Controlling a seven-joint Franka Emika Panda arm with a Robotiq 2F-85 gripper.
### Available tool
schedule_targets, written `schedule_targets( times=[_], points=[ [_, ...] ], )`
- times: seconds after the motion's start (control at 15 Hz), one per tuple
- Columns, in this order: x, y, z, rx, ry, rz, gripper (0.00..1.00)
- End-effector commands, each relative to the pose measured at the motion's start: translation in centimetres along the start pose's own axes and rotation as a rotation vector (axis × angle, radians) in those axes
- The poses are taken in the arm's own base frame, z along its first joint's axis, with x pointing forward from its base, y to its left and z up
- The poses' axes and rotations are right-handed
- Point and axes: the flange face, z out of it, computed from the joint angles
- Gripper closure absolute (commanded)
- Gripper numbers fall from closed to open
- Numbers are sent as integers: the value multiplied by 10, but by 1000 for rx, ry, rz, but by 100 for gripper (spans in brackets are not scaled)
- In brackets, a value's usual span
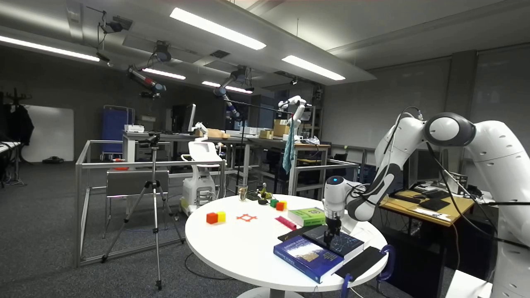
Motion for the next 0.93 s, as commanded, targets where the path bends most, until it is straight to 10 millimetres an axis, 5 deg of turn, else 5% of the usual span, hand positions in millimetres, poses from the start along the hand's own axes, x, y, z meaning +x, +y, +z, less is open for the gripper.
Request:
schedule_targets(
  times=[0.0,0.87],
  points=[
    [6,1,3,7,26,-5,0],
    [8,5,9,4,3,6,0]
  ],
)
